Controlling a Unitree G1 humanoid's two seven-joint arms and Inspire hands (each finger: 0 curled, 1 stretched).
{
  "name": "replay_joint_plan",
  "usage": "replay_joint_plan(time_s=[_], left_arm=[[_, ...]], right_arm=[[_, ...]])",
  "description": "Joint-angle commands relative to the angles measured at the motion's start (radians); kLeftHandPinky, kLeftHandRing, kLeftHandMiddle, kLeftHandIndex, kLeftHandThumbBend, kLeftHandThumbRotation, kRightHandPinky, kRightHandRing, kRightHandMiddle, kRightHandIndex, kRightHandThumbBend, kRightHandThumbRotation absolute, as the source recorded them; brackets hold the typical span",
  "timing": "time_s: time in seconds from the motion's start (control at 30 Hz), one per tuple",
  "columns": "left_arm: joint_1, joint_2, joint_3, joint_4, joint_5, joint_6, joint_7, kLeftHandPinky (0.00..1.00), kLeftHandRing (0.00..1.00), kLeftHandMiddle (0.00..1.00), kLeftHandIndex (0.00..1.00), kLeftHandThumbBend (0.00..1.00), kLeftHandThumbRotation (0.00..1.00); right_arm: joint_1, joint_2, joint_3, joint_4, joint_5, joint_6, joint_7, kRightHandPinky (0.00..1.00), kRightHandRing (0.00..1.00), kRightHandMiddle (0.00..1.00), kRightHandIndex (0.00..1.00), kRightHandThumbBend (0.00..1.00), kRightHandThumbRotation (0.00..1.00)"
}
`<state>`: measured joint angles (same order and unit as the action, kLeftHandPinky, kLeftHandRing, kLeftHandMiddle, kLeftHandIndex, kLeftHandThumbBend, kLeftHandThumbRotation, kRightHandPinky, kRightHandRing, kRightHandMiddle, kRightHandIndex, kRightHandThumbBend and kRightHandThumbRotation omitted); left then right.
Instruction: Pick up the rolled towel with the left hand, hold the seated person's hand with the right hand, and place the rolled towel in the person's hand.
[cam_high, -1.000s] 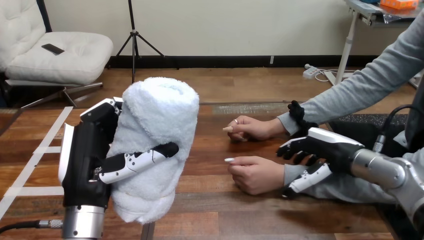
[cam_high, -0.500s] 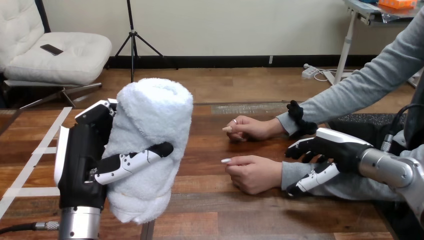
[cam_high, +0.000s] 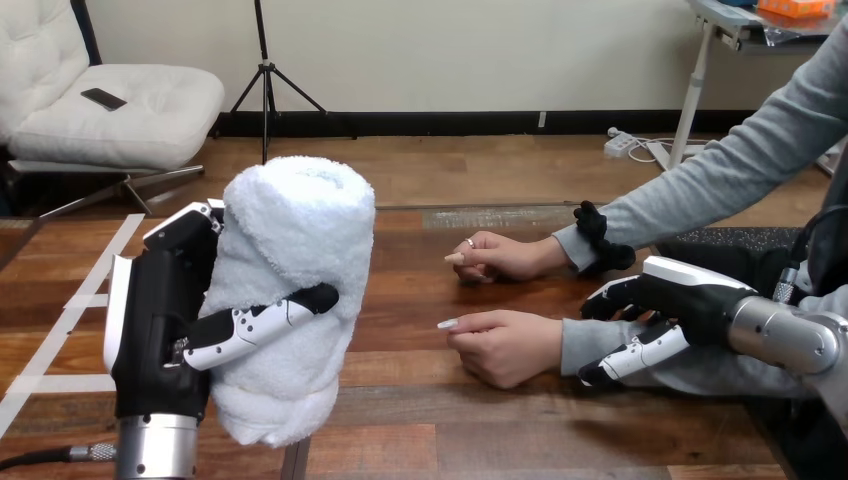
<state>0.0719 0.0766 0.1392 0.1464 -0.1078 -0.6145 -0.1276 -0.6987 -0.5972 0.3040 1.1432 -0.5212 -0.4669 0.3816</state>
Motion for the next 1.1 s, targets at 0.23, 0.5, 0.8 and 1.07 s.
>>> replay_joint_plan(time_s=[0.23, 0.5, 0.8, 1.07], left_arm=[[-0.084, 0.012, 0.011, 0.0, -0.007, -0.039, -0.002, 0.3, 0.33, 0.39, 0.42, 0.54, 0.0], [-0.081, 0.011, 0.01, -0.004, -0.007, -0.035, 0.001, 0.3, 0.33, 0.39, 0.42, 0.55, 0.0], [-0.078, 0.009, 0.008, -0.01, -0.014, -0.031, -0.001, 0.3, 0.33, 0.39, 0.42, 0.55, 0.0], [-0.076, 0.01, 0.009, -0.013, -0.009, -0.028, 0.002, 0.3, 0.33, 0.39, 0.42, 0.55, 0.0]], right_arm=[[-0.064, -0.019, -0.011, -0.018, 0.022, 0.011, 0.0, 0.71, 0.79, 0.82, 0.8, 1.0, 0.35], [-0.054, -0.011, -0.018, -0.025, 0.038, -0.009, -0.011, 0.7, 0.77, 0.79, 0.76, 0.99, 0.25], [-0.044, 0.006, -0.025, -0.024, 0.053, -0.04, -0.027, 0.71, 0.75, 0.76, 0.73, 1.0, 0.21], [-0.033, 0.024, -0.021, -0.024, 0.065, -0.089, -0.051, 0.69, 0.7, 0.71, 0.7, 1.0, 0.18]])
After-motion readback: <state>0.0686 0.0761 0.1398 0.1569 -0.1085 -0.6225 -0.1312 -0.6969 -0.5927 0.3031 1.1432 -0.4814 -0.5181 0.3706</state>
